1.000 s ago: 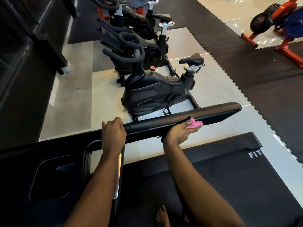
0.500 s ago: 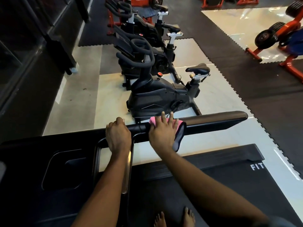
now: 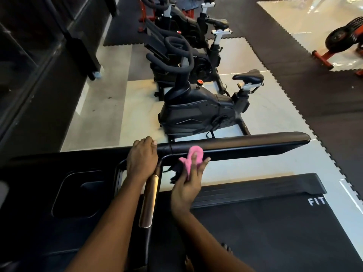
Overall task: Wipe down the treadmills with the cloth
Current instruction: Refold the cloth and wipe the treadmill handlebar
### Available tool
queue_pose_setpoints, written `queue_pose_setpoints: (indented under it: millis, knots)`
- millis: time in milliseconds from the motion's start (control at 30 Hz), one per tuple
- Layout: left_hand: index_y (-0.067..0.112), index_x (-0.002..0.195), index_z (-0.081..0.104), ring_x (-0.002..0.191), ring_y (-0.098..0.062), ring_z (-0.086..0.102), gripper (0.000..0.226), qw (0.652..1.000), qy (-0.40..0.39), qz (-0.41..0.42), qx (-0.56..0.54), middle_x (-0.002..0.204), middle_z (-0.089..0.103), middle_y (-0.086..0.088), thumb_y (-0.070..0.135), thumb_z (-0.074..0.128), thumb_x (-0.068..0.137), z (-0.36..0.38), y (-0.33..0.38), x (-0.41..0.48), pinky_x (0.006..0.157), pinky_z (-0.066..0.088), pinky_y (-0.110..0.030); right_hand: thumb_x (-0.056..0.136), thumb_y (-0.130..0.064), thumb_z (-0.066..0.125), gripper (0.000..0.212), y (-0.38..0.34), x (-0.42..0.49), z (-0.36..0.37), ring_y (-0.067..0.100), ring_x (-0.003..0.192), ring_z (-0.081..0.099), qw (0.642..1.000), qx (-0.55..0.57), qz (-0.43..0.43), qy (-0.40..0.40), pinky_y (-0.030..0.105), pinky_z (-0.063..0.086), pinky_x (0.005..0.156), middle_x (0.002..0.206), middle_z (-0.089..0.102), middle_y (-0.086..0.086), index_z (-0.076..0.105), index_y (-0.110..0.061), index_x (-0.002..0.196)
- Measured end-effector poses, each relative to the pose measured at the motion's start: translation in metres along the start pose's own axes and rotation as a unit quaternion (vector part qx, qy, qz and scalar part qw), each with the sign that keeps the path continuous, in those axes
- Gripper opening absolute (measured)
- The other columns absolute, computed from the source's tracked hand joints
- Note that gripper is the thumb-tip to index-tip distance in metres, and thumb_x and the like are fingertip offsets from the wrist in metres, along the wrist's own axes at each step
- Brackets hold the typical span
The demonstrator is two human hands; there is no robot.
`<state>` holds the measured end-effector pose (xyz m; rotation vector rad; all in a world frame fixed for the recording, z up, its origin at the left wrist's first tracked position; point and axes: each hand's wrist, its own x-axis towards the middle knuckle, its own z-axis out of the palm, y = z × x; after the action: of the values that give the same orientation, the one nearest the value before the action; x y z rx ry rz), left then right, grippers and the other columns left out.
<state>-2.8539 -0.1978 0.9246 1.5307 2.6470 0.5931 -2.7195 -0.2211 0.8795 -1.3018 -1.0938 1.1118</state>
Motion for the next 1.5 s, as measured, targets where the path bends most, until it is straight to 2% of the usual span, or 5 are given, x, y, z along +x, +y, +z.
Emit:
queue_pose_setpoints:
  millis: [267,400,767,967,1500]
  knots:
    - [0.009,0.111,0.056,0.106,-0.031,0.052,0.017,0.991,-0.103,0.067,-0.053,0.111,0.062,-0.01,0.023,0.05,0.103,-0.004,-0.027,0.002,0.089,0.043,-0.045,0.105,-0.045,0.049,0.054,0.003,-0.013,0.024,0.017,0.113,0.063,0.966,0.056,0.221,-0.124,0.038,0.047,0.106,0.13,0.065,-0.003,0.023,-0.063,0.149]
    - [0.008,0.113,0.057,0.11,-0.031,0.052,0.018,0.99,-0.111,0.057,-0.058,0.115,0.063,-0.01,0.021,0.051,0.102,-0.005,-0.024,0.002,0.093,0.043,-0.045,0.095,-0.045,0.061,0.029,0.004,-0.016,0.012,0.009,0.07,0.063,0.972,0.063,0.181,-0.138,0.036,0.053,0.071,0.079,0.071,-0.003,0.073,-0.019,0.093]
    - [0.006,0.124,0.063,0.114,-0.025,0.054,0.028,0.968,-0.162,-0.006,-0.191,0.121,0.06,-0.015,0.004,0.043,0.104,-0.024,-0.025,0.002,0.087,0.034,-0.022,0.088,-0.01,0.057,0.038,-0.023,0.011,0.012,0.022,0.087,0.059,0.94,-0.22,-0.189,-0.178,0.039,0.052,0.071,0.108,0.057,0.002,0.063,-0.022,0.124]
    - [0.015,0.127,0.059,0.12,-0.025,0.052,0.026,0.968,-0.179,-0.023,-0.177,0.127,0.056,-0.011,0.019,0.051,0.103,-0.022,-0.023,0.002,0.099,0.039,-0.03,0.102,-0.017,0.056,0.01,-0.002,-0.004,-0.011,0.012,0.07,0.059,0.976,-0.043,0.101,-0.186,0.034,0.048,0.062,0.088,0.067,0.0,0.05,-0.023,0.106]
    - [0.022,0.134,0.055,0.127,-0.028,0.049,0.033,0.975,-0.169,-0.021,-0.142,0.134,0.053,-0.007,0.027,0.054,0.102,-0.017,-0.024,-0.003,0.109,0.039,-0.043,0.086,0.004,0.046,0.031,-0.006,0.144,-0.069,0.029,0.095,0.067,0.923,0.046,0.266,0.274,0.035,0.056,0.081,0.104,0.064,0.009,0.063,-0.006,0.111]
